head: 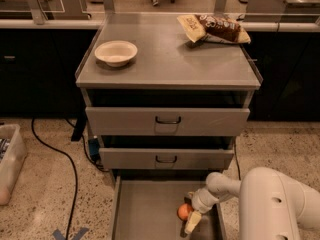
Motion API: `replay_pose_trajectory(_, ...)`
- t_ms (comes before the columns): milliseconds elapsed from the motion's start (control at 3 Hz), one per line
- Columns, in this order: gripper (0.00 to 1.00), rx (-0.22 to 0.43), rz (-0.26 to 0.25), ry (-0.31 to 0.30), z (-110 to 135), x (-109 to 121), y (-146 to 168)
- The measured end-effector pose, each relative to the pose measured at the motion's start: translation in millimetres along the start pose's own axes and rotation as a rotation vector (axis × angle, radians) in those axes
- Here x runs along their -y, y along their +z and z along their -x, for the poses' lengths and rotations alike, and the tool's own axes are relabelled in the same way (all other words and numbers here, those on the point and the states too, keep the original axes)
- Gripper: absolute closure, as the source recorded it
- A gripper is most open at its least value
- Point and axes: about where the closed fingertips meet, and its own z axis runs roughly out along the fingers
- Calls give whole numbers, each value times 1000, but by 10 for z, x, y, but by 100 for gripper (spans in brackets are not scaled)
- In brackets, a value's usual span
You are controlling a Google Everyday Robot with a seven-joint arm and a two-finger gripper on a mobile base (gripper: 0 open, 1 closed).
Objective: Pick orange from bottom drawer and place on counter
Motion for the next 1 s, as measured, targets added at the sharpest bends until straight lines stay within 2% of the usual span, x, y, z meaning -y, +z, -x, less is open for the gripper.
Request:
replay_pose_trajectory(333, 0, 18, 7, -4, 7, 115, 206)
replay_pose_trajectory(667, 0, 18, 7, -4, 6, 115, 208)
replay_pose_trajectory(1000, 0, 31, 36, 9, -20, 80, 348)
